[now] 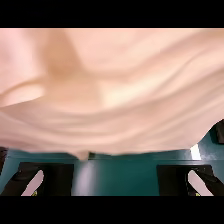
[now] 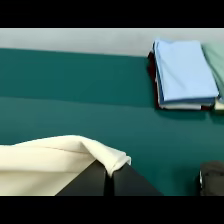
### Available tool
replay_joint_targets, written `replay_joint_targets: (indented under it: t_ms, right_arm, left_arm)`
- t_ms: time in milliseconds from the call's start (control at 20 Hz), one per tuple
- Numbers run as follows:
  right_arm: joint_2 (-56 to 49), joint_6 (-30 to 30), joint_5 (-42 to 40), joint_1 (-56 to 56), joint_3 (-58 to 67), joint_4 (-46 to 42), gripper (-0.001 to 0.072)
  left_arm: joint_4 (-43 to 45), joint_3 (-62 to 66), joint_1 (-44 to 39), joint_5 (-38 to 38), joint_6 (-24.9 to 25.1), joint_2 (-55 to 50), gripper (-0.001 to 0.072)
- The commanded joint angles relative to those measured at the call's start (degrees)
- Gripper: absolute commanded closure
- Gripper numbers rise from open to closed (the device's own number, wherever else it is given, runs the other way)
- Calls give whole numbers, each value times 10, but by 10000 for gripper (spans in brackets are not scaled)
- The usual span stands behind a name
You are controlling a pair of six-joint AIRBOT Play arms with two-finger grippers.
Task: Fold the shirts.
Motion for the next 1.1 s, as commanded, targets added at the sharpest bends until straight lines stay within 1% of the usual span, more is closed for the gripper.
replay_joint_targets:
  t_ms: [0,100,200,300,400,550,650,750,800,900,1050]
  right_arm:
    - [-68,7,21,1,-86,-5,697]
    - [-131,0,16,1,-149,-5,697]
    - [-205,-5,2,1,-199,-4,697]
    - [-273,-19,-33,12,-237,-4,697]
    - [-346,-32,-81,28,-253,-4,697]
    - [-443,-34,-129,52,-212,-4,697]
    - [-493,-35,-146,60,-156,-4,696]
    - [-526,-35,-149,64,-98,1,696]
    - [-533,-35,-148,64,-77,0,696]
    - [-529,-35,-142,64,-51,0,697]
    - [-492,-52,-118,64,-77,-6,696]
  left_arm:
    - [-10,-121,0,-48,-2,-42,688]
    - [-29,-207,0,-48,5,-92,688]
    - [-28,-275,-7,-42,18,-160,688]
    - [-27,-321,-31,-16,36,-243,688]
    - [-25,-329,-66,26,62,-338,688]
    - [-29,-315,-82,128,61,-446,687]
    - [-26,-279,-80,156,57,-489,688]
    - [-24,-250,-79,169,58,-504,688]
    - [-24,-241,-79,171,59,-504,687]
    - [-20,-218,-74,139,77,-502,687]
    - [16,-193,-62,9,77,-501,687]
